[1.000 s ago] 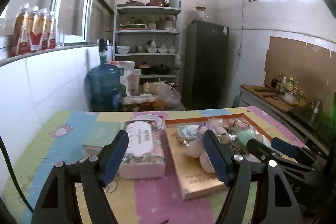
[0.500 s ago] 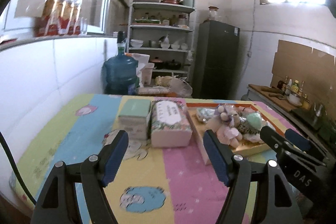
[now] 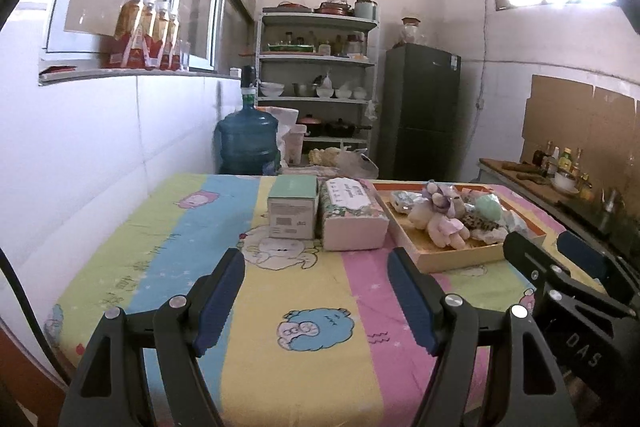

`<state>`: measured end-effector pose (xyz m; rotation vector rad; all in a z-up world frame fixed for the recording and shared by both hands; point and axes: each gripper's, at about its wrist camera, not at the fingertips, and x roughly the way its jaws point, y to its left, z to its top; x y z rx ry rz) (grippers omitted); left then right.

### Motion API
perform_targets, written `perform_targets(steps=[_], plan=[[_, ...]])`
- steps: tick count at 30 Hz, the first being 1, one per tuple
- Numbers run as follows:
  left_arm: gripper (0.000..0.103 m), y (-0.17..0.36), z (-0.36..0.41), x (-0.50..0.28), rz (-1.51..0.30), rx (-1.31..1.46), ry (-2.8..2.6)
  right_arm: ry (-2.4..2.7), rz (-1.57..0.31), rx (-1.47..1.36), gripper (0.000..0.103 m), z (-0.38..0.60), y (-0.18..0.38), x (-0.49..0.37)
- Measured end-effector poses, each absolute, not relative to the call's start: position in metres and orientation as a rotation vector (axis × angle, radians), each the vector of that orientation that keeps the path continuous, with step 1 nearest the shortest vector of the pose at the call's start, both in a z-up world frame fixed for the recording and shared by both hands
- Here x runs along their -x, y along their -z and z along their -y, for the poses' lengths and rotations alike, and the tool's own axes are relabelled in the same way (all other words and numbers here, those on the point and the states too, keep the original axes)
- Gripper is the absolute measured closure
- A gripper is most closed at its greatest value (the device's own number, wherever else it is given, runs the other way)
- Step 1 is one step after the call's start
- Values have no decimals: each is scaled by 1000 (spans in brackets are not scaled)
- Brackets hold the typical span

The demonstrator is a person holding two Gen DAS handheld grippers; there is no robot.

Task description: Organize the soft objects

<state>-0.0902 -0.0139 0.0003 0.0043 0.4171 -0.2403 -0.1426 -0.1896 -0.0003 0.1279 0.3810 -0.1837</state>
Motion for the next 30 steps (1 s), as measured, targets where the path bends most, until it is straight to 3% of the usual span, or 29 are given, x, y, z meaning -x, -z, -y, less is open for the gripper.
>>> perform_targets(steps=[30], plan=[[30,-10,6,106,-388,-9,198,173,-343,-94,25,175,-14,160]])
